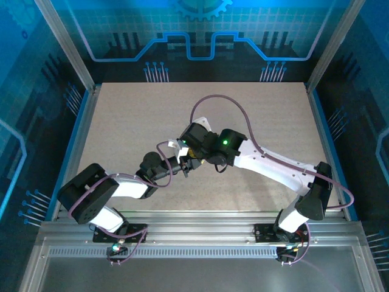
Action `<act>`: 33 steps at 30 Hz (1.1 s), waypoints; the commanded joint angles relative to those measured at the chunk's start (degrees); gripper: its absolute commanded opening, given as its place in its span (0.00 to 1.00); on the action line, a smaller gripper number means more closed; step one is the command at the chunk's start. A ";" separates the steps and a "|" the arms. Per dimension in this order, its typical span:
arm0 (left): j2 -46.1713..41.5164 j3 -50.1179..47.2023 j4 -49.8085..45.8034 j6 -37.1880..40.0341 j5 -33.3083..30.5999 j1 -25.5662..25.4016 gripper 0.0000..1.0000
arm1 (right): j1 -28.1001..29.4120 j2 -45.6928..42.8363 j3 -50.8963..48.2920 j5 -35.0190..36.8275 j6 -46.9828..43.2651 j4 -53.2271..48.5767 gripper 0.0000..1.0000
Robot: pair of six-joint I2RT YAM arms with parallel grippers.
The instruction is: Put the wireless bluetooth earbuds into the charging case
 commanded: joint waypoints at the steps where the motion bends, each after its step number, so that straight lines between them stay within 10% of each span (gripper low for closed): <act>1: -1.96 0.65 3.27 -1.65 0.74 0.03 0.20 | -0.34 -0.47 -0.15 1.88 -0.11 0.03 0.17; 33: -5.79 0.75 -1.41 3.81 -2.22 0.13 0.20 | 5.76 -1.59 -4.46 4.63 2.79 1.77 0.17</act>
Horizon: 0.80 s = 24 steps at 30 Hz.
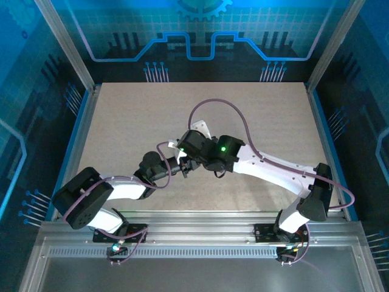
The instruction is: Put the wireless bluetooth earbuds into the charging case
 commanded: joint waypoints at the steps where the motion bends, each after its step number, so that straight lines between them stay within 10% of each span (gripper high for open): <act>1: -2.32 0.77 4.29 1.51 -2.16 0.17 0.20 | 2.51 -0.87 -1.78 -0.31 1.36 0.46 0.17; 24: -1.71 1.12 6.42 0.95 -3.55 0.17 0.20 | -1.72 -4.85 -7.33 -11.06 10.85 3.36 0.17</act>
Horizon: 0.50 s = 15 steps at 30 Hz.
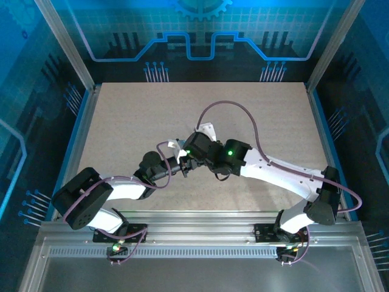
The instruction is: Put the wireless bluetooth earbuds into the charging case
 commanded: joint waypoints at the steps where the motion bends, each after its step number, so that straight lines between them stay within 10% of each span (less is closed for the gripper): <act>1: -1.67 1.14 6.56 0.89 -2.23 0.12 0.20 | -0.95 -0.39 -1.69 -7.00 2.41 -1.56 0.17; 15: -2.16 1.25 6.18 0.91 -2.00 0.13 0.20 | -2.71 -1.12 -3.46 -11.93 2.91 1.54 0.23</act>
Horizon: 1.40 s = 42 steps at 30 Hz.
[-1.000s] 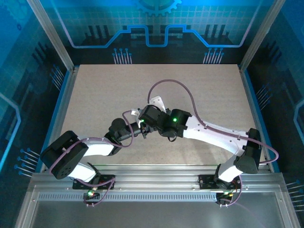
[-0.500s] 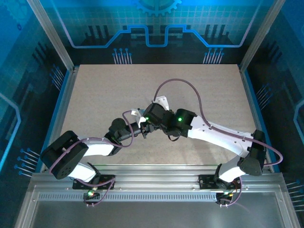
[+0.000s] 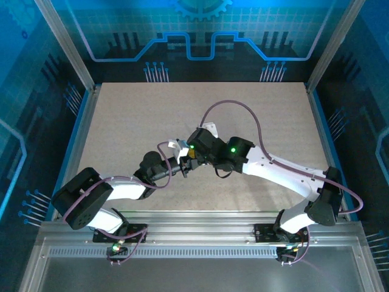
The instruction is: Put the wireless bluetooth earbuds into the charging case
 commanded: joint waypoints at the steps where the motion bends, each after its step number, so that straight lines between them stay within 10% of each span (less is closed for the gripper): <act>1: -2.25 1.21 7.39 0.89 -1.58 0.12 0.20 | -0.31 -0.71 -2.11 -5.57 1.57 -0.24 0.24; 42: -2.06 1.02 7.14 0.06 0.09 0.13 0.20 | -6.21 -16.40 -9.57 -9.55 -2.77 10.40 0.36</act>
